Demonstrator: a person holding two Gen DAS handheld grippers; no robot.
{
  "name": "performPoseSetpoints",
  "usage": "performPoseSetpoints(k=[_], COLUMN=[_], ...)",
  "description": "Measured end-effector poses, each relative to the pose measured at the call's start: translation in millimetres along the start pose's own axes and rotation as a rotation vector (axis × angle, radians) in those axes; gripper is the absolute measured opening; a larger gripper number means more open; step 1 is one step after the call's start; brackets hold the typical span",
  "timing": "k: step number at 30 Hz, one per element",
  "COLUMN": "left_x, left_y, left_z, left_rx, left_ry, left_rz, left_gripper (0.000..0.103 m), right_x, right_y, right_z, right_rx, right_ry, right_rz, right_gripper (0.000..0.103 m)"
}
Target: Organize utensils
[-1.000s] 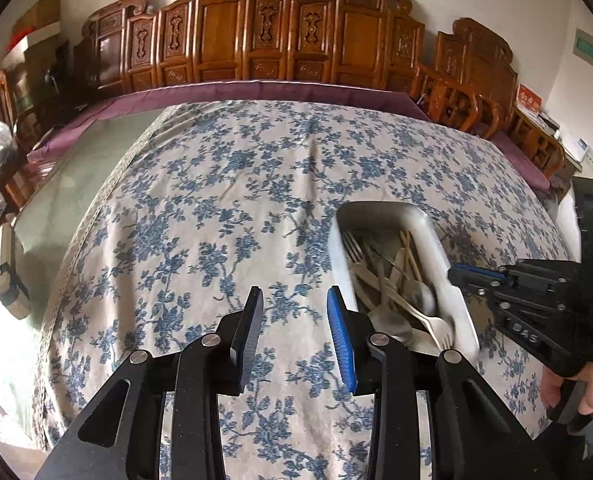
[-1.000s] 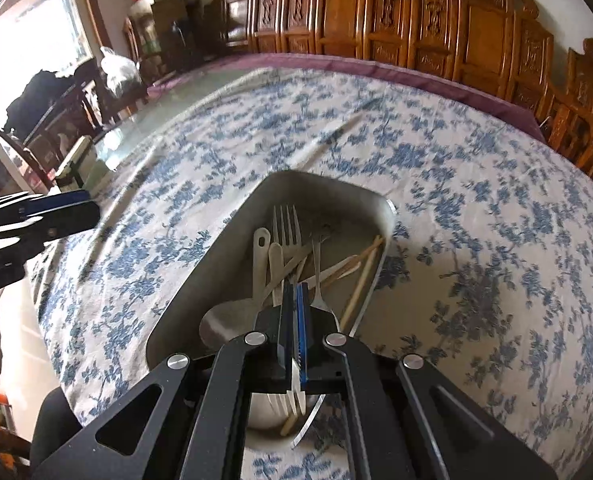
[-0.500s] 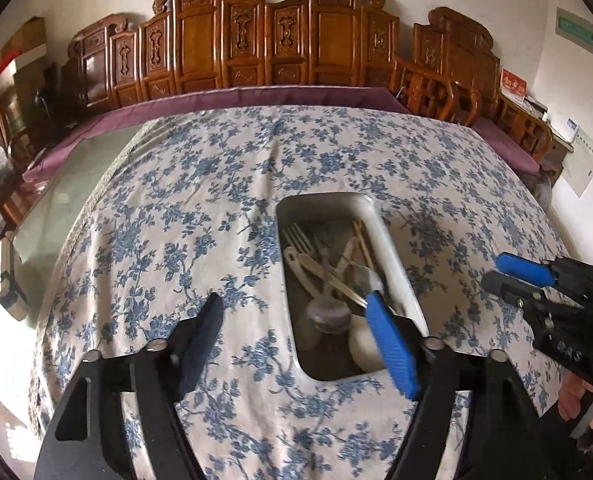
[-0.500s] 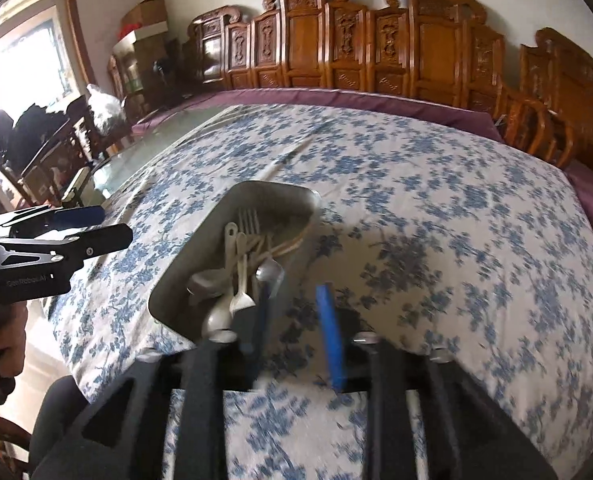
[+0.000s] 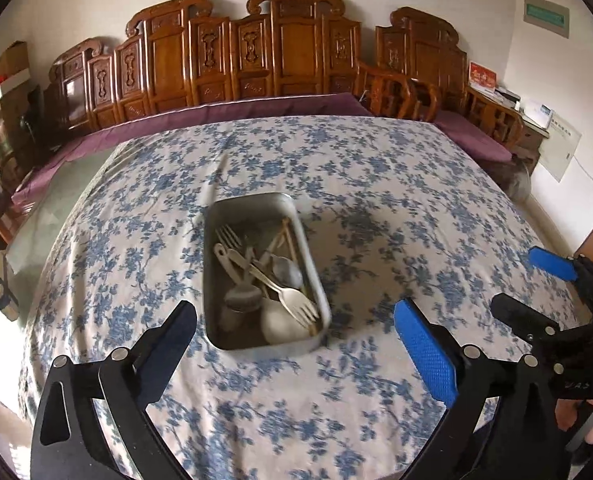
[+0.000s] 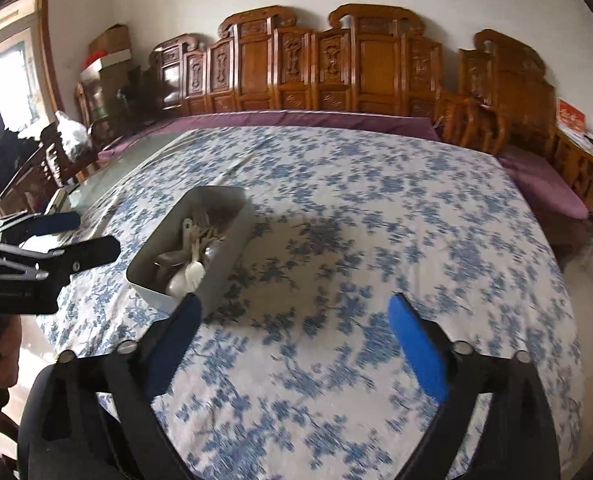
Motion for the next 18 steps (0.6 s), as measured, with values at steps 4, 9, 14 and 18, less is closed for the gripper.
performPoseSetpoints(k=[4, 9, 14, 18], left_x=[14, 24, 31, 36], left_y=[7, 19, 44, 66], left_z=[9, 20, 27, 30], left_rx=[-0.001, -0.001, 0.02, 0.048], left_ry=[-0.001, 0.013, 0.015, 0.018], left_rz=[0.013, 0.001, 0.002, 0.002], left_gripper=[0.095, 0.095, 0.095, 0.095], right_x=[12, 23, 27, 23], right_y=[15, 34, 56, 78], right_z=[13, 23, 27, 30], right_rx=[0.009, 0.018, 0.04, 0.071], right_ry=[-0.027, -0.074, -0.095, -0.095], right_rz=[0.028, 0.051, 0.058, 0.071], right_gripper=[0.101, 0.101, 0.101, 0.101])
Point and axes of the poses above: each gripper's, at about its wrist camera, not at the fingertips, and y roughly against the way its jaws point, x to its right, z to its underside, the point moved 3 cm from there along -y, roughly the way its jaws point, and after that the axes turned 15 degrees about -x, right-handed, at the moved point
